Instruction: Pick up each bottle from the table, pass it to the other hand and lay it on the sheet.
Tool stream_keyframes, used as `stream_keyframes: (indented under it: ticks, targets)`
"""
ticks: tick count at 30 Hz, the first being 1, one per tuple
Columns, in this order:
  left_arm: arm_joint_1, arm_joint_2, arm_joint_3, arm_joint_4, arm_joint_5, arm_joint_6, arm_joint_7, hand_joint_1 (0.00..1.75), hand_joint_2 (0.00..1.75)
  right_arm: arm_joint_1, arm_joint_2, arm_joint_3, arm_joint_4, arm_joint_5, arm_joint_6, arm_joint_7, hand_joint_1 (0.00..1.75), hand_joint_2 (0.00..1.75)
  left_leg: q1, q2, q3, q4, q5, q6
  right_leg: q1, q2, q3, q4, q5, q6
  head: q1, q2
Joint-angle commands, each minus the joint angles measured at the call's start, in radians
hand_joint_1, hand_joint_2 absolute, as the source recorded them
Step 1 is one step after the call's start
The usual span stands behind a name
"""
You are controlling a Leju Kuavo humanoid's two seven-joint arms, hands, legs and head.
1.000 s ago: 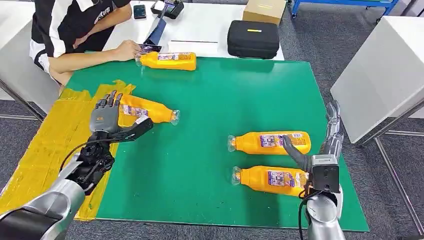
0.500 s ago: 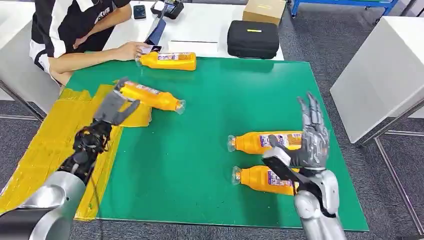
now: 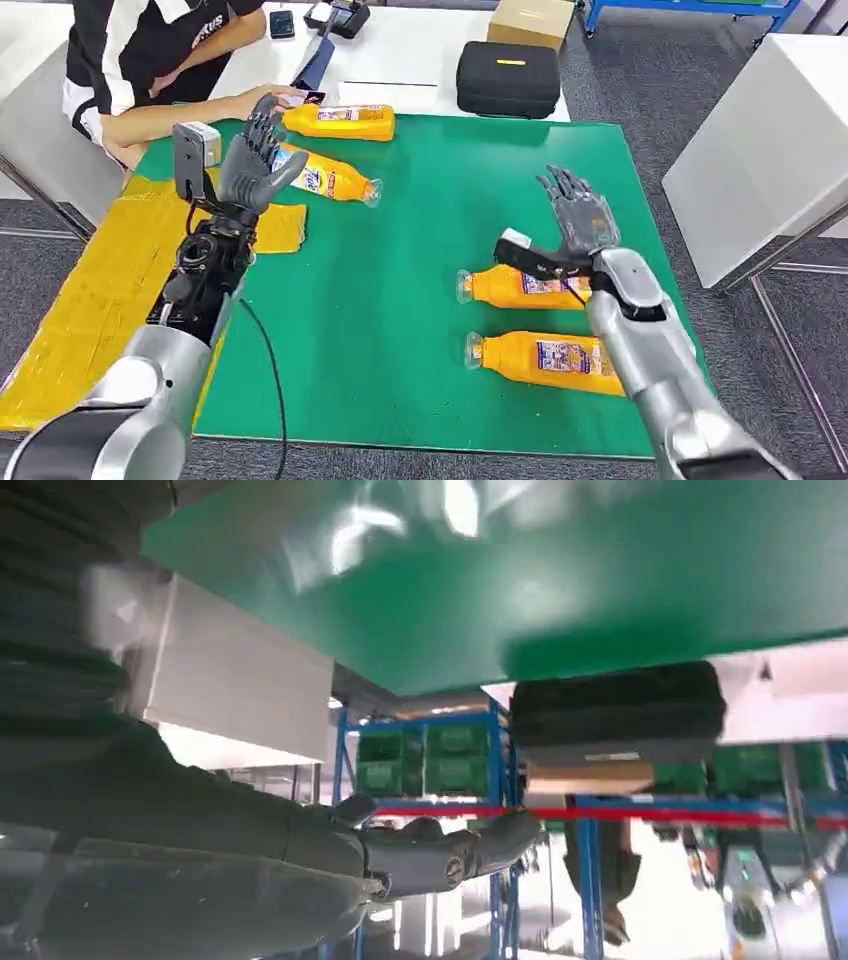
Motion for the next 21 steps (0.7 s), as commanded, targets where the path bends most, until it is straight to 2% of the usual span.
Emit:
stream_keyframes:
  ticks: [1,7,11,15,16,18,21]
  targets:
    - [0.007,-0.008,-0.101,-0.059,0.063,0.054,0.023,0.0,1.75,-0.183,0.029,0.08,0.333,-0.037,0.031,-0.033,0.0,1.75,0.0,0.002,0.006,0.001,-0.004,0.0,0.001,0.004,0.004,0.001,-0.003,-0.005,0.0,0.0]
    - [0.009,0.001,-0.138,-0.039,0.102,0.064,0.012,0.0,1.75,-0.161,0.026,0.089,0.33,-0.085,0.069,-0.082,0.0,1.75,0.0,0.001,0.008,0.002,-0.005,0.0,0.001,0.003,0.006,0.002,-0.004,-0.007,0.0,0.0]
    - [0.005,0.011,-0.154,-0.02,0.126,0.068,0.006,0.0,1.75,-0.131,-0.001,0.084,0.292,-0.167,0.147,-0.214,0.0,1.75,0.0,0.0,0.006,0.001,-0.005,0.0,0.001,0.002,0.006,0.001,-0.004,-0.007,0.0,0.0]
    - [0.005,0.012,-0.155,-0.017,0.127,0.067,0.005,0.0,1.75,-0.129,-0.007,0.084,0.288,-0.17,0.148,-0.217,0.0,1.75,0.0,0.0,0.005,0.001,-0.003,0.0,0.0,0.001,0.004,0.001,-0.003,-0.005,0.0,0.0]
    - [0.001,0.014,-0.16,-0.01,0.132,0.07,0.004,0.0,1.75,-0.123,-0.01,0.084,0.271,-0.198,0.176,-0.259,0.0,1.75,0.0,0.0,0.004,0.0,-0.003,0.0,0.0,0.001,0.004,0.0,-0.003,-0.005,0.0,0.0]
    - [-0.006,0.018,-0.169,0.016,0.144,0.077,0.004,0.0,1.75,-0.111,-0.037,0.087,0.237,-0.246,0.222,-0.323,0.0,1.75,0.0,0.0,0.006,0.001,-0.004,0.0,0.0,0.001,0.005,0.001,-0.004,-0.006,0.0,0.0]
    - [-0.012,0.02,-0.185,0.045,0.161,0.071,-0.013,0.0,1.75,-0.072,-0.08,0.097,0.182,-0.3,0.25,-0.36,0.0,1.75,0.0,-0.001,0.006,0.001,-0.005,0.0,0.0,0.0,0.006,0.001,-0.004,-0.007,0.0,0.0]
